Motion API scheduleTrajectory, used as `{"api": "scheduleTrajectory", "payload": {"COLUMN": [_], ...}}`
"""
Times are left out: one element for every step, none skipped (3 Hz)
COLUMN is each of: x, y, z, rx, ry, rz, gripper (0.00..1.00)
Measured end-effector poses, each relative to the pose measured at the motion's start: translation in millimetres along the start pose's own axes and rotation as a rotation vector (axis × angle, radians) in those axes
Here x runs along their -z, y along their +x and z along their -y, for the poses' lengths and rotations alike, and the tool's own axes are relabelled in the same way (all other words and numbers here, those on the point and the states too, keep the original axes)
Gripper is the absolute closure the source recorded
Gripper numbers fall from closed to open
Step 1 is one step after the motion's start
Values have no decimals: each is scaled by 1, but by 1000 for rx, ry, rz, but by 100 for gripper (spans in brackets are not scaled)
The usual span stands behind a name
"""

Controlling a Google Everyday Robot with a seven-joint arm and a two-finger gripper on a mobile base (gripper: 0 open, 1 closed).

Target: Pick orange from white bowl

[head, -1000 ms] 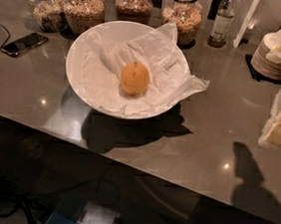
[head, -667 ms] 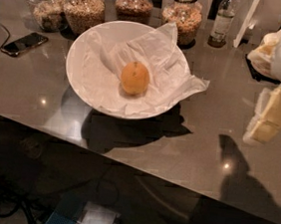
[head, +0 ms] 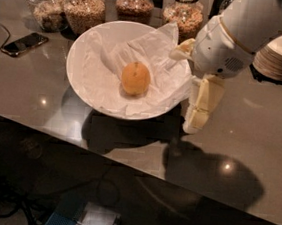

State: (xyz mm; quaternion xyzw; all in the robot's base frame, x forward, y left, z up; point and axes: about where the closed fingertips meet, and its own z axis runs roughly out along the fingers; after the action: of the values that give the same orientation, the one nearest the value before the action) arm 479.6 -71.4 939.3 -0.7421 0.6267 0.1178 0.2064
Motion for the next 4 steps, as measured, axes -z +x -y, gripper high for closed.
{"api": "scheduleTrajectory", "payload": {"x": [-29, -49, -51, -49], "y": [-41, -74, -100, -110], "z": [29, 67, 103, 107], "rx": [87, 137, 168, 182], "ry": [-40, -36, 2, 13], "rz": [37, 46, 25, 31], "gripper": [0, 0, 0, 0]}}
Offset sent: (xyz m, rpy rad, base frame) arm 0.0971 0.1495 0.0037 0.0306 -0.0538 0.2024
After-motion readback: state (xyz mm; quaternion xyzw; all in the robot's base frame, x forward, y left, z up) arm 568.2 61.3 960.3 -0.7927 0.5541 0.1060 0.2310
